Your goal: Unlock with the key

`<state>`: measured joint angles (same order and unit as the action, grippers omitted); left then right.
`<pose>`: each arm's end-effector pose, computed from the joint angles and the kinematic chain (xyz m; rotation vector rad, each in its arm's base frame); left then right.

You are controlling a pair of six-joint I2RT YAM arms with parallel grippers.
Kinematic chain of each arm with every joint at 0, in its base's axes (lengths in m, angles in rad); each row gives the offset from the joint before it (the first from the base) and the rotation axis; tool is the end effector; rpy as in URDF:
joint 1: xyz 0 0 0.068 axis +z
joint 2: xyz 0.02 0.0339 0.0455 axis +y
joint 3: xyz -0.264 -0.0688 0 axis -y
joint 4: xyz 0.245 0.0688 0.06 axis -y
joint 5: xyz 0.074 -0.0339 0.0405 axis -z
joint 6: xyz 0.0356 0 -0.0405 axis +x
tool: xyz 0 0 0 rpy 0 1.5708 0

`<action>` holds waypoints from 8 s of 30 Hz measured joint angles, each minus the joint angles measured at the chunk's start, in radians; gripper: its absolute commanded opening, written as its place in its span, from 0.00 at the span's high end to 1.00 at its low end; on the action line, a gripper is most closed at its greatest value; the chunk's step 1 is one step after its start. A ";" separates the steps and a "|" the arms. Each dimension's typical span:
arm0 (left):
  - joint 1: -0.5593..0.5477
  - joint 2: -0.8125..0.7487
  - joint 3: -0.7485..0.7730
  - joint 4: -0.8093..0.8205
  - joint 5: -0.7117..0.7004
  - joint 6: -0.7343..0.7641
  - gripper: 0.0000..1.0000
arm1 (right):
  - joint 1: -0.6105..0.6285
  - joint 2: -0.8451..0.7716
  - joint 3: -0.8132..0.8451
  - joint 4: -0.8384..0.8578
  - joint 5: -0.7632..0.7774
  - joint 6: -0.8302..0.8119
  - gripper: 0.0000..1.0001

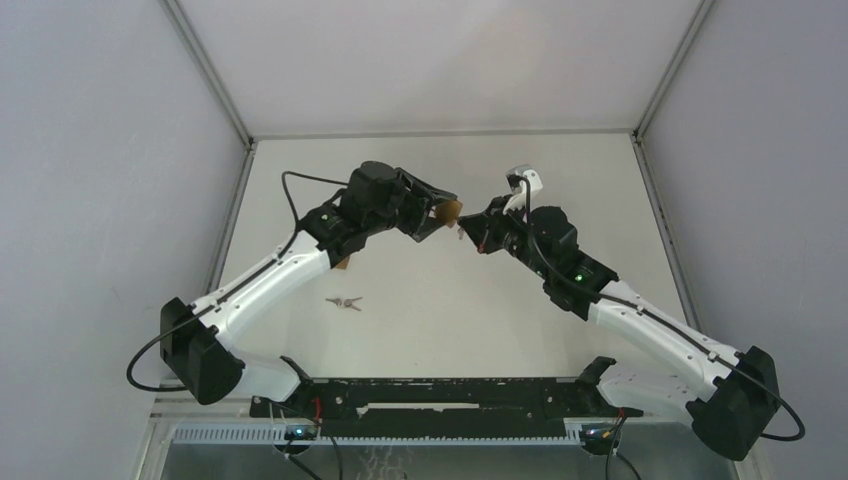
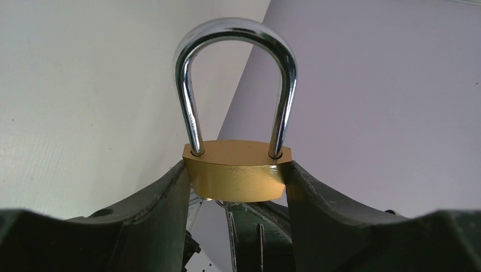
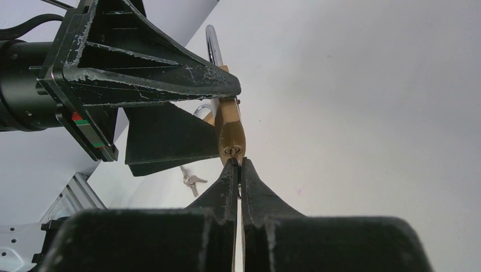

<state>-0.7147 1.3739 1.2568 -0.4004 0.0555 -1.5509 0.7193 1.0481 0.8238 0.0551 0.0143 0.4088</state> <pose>0.2358 -0.2072 0.3492 -0.9496 2.2338 -1.3064 0.1872 0.1633 0.3278 -0.2692 1.7907 0.8058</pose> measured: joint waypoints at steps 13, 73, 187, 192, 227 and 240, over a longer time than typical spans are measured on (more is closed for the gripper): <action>-0.056 -0.059 -0.056 0.037 -0.041 0.041 1.00 | 0.029 -0.061 0.000 -0.084 -0.019 -0.002 1.00; -0.090 -0.366 -0.356 0.247 -0.154 0.348 1.00 | 0.068 0.039 0.041 -0.056 -0.211 0.263 1.00; -0.152 -0.355 -0.323 0.336 -0.167 0.048 0.09 | 0.114 -0.047 -0.014 0.170 -0.033 -0.048 1.00; -0.153 -0.458 -0.426 0.500 -0.180 0.138 0.08 | 0.071 -0.112 -0.018 0.103 -0.100 0.010 1.00; -0.152 -0.599 -0.737 0.940 -0.018 0.497 0.50 | -0.077 -0.338 -0.027 -0.031 -0.605 0.239 1.00; -0.152 -0.586 -0.701 0.962 0.062 0.565 0.53 | -0.149 -0.338 -0.027 0.018 -0.727 0.306 1.00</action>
<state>-0.8665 0.7883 0.5556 0.5613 0.1177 -0.9855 0.5705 0.7097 0.7971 0.0734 -0.7128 0.7147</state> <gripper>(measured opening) 0.479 0.279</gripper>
